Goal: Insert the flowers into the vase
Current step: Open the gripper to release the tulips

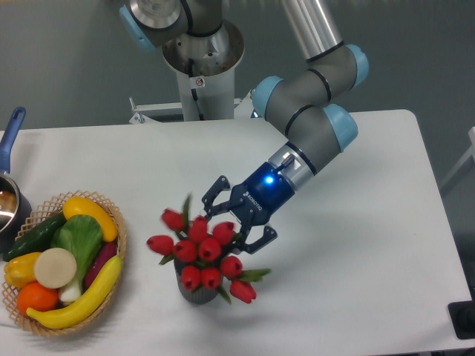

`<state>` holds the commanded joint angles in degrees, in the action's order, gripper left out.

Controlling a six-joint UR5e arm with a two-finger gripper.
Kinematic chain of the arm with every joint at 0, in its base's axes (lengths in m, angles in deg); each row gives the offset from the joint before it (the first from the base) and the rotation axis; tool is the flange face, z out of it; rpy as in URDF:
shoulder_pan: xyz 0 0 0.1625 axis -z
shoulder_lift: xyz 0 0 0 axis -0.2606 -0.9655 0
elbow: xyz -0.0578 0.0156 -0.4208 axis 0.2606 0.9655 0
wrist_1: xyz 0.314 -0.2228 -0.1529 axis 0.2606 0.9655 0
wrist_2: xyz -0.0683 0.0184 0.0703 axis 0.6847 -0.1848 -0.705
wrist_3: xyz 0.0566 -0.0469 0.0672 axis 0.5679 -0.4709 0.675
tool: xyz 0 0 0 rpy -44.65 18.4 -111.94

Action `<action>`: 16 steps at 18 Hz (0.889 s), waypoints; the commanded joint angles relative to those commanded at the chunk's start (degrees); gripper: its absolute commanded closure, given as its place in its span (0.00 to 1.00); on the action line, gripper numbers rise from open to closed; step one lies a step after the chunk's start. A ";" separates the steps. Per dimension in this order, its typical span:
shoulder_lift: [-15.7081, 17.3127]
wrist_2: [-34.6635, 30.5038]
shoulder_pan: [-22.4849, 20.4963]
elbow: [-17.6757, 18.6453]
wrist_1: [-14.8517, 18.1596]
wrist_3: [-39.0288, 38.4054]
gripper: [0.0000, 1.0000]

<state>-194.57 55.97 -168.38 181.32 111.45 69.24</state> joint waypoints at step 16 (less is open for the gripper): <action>2.11 0.00 -7.12 2.90 0.09 3.43 0.00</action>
<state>-192.46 55.97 -175.50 184.23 111.54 72.67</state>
